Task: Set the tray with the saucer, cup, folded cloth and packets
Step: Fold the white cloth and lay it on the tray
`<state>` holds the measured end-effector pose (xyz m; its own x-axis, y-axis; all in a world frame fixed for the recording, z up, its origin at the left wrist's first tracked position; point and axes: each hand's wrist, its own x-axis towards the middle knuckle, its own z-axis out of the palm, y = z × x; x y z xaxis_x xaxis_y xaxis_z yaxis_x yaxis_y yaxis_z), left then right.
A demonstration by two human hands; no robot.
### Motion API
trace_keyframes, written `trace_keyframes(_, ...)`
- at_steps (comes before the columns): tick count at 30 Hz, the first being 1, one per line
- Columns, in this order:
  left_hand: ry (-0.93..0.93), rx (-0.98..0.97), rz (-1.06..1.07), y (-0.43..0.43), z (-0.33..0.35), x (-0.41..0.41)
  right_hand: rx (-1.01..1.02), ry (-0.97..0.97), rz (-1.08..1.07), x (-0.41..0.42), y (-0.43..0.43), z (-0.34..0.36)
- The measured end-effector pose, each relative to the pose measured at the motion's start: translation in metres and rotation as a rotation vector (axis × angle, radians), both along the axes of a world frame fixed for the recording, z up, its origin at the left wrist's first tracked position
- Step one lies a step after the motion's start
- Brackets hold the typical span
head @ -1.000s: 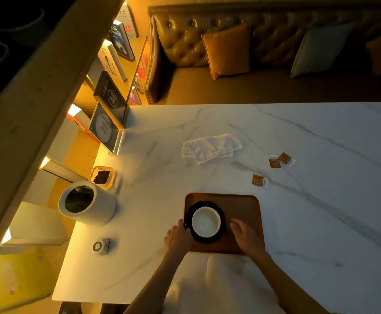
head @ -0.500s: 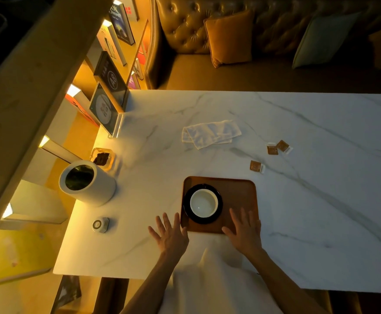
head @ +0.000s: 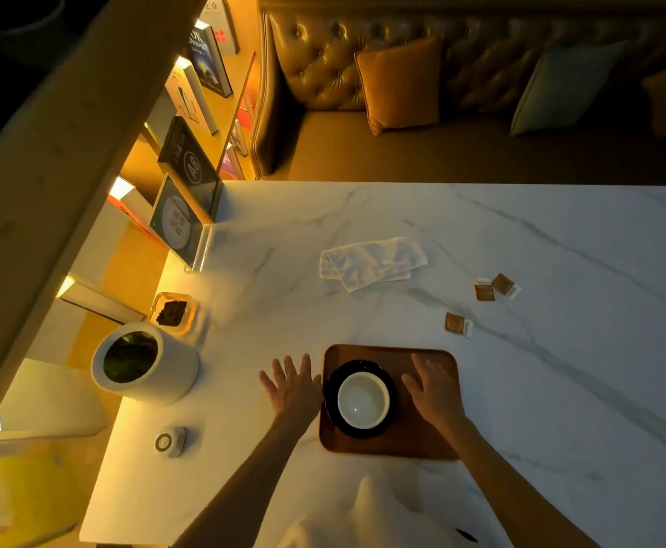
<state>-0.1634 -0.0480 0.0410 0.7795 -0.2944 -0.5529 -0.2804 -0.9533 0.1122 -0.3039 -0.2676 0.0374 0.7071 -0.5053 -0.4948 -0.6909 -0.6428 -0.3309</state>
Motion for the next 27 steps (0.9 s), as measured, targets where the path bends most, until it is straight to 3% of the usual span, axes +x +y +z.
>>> trace_keyframes(6, 0.0, -0.047, -0.106, -0.051, -0.004, 0.07, 0.059, -0.024, -0.021, 0.075, -0.047, -0.002)
trace_keyframes(13, -0.125, -0.087, -0.338, -0.117, -0.031, 0.136, 0.047, -0.051, 0.061, 0.184, -0.064, -0.027)
trace_keyframes(20, -0.158, -0.212, -0.407, -0.162, -0.06, 0.181, -0.14, -0.097, 0.292, 0.249, -0.064, -0.06)
trace_keyframes(27, -0.132, -0.172, -0.406, -0.166, -0.092, 0.181, -0.279, -0.136, 0.247, 0.255, -0.057, -0.082)
